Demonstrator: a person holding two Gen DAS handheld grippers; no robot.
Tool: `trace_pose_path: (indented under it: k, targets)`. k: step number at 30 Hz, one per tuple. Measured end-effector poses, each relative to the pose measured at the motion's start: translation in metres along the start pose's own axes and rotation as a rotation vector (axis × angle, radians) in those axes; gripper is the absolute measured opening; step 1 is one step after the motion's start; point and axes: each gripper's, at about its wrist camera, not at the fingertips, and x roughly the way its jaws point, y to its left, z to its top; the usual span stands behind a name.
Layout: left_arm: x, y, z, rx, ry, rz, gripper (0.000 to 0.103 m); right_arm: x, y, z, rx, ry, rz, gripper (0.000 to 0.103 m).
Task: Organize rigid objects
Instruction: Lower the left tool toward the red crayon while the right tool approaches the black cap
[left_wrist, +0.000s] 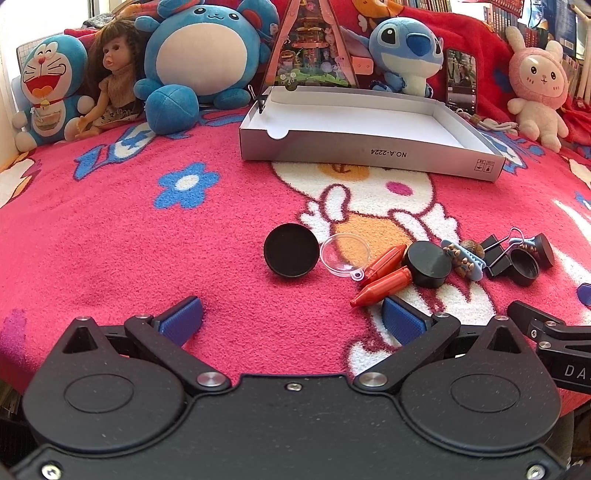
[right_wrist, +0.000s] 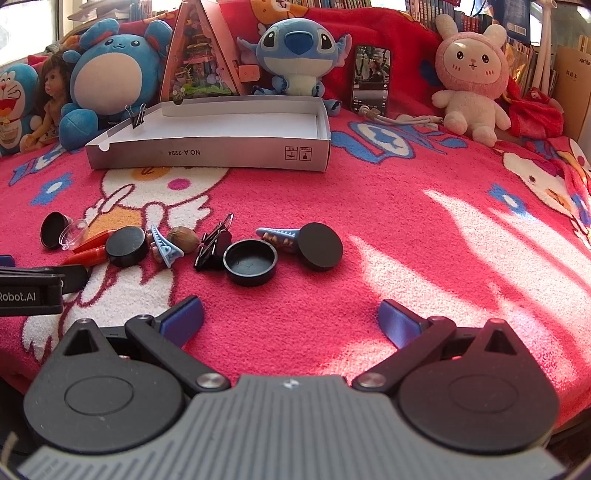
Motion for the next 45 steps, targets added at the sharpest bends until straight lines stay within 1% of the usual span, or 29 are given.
trace_pose_path:
  k: [4, 7, 11, 13, 16, 19, 21, 22, 24, 25, 27, 28, 30, 31, 33, 34, 35, 36, 40, 41, 42, 43, 44, 45]
  targets:
    - [-0.001, 0.001, 0.0, 0.009, -0.003, -0.013, 0.103, -0.001, -0.001, -0.006, 0.003, -0.034, 0.004, 0.103]
    - [-0.002, 0.004, 0.001, 0.009, 0.003, -0.031, 0.103, -0.003, -0.001, -0.006, 0.004, -0.038, 0.004, 0.103]
    - [-0.005, 0.008, 0.003, 0.004, 0.001, -0.05, 0.101, -0.008, -0.006, -0.002, 0.06, -0.055, 0.014, 0.103]
    - [-0.008, 0.01, 0.004, 0.001, -0.004, -0.057, 0.096, -0.011, -0.007, 0.001, 0.063, -0.08, 0.018, 0.103]
    - [-0.013, 0.011, 0.006, 0.003, -0.012, -0.071, 0.088, -0.016, -0.003, 0.004, 0.008, -0.125, 0.001, 0.103]
    - [-0.02, 0.008, 0.007, 0.013, -0.035, -0.093, 0.079, -0.016, -0.001, 0.008, -0.013, -0.13, 0.011, 0.103]
    - [-0.026, 0.005, 0.007, 0.023, -0.061, -0.107, 0.067, -0.015, -0.001, 0.01, -0.006, -0.124, 0.025, 0.101]
    - [-0.029, 0.003, 0.007, 0.029, -0.072, -0.115, 0.065, -0.015, -0.001, 0.01, -0.004, -0.122, 0.031, 0.101]
    - [-0.034, -0.001, 0.007, 0.045, -0.092, -0.128, 0.054, -0.015, -0.001, 0.011, -0.004, -0.118, 0.038, 0.095]
    - [-0.036, -0.002, 0.007, 0.052, -0.1, -0.134, 0.051, -0.016, 0.0, 0.011, -0.005, -0.118, 0.04, 0.093]
    - [-0.039, -0.005, 0.007, 0.057, -0.111, -0.142, 0.04, -0.016, 0.0, 0.01, -0.006, -0.115, 0.05, 0.086]
    - [-0.04, -0.006, 0.007, 0.058, -0.112, -0.147, 0.037, -0.017, 0.001, 0.01, -0.009, -0.115, 0.056, 0.084]
    - [-0.04, -0.007, 0.007, 0.059, -0.104, -0.16, 0.026, -0.017, 0.003, 0.009, -0.018, -0.112, 0.064, 0.072]
    - [-0.04, -0.007, 0.007, 0.058, -0.095, -0.168, 0.025, -0.017, 0.004, 0.009, -0.023, -0.11, 0.065, 0.069]
    - [-0.038, -0.008, 0.006, 0.06, -0.068, -0.191, 0.021, -0.016, 0.006, 0.008, -0.034, -0.099, 0.073, 0.059]
    - [-0.038, -0.009, 0.005, 0.061, -0.06, -0.198, 0.02, -0.015, 0.007, 0.008, -0.035, -0.093, 0.076, 0.056]
    - [-0.038, -0.01, 0.004, 0.063, -0.054, -0.205, 0.02, -0.014, 0.007, 0.008, -0.035, -0.089, 0.075, 0.052]
    - [-0.037, -0.011, 0.003, 0.066, -0.048, -0.214, 0.02, -0.013, 0.008, 0.008, -0.034, -0.086, 0.075, 0.049]
    - [-0.032, -0.016, 0.002, 0.068, -0.025, -0.23, 0.02, -0.011, 0.009, 0.008, -0.032, -0.087, 0.077, 0.047]
    - [-0.03, -0.017, 0.002, 0.067, -0.018, -0.228, 0.02, -0.011, 0.01, 0.008, -0.033, -0.087, 0.078, 0.044]
    - [-0.028, -0.017, 0.002, 0.064, -0.015, -0.227, 0.02, -0.01, 0.01, 0.009, -0.034, -0.084, 0.079, 0.038]
    - [-0.027, -0.017, 0.002, 0.062, -0.011, -0.226, 0.02, -0.01, 0.01, 0.009, -0.033, -0.08, 0.081, 0.035]
    - [-0.025, -0.017, 0.003, 0.06, -0.006, -0.228, 0.021, -0.01, 0.01, 0.009, -0.031, -0.077, 0.083, 0.032]
    - [-0.022, -0.018, 0.004, 0.057, 0.0, -0.229, 0.022, -0.009, 0.01, 0.009, -0.031, -0.076, 0.085, 0.032]
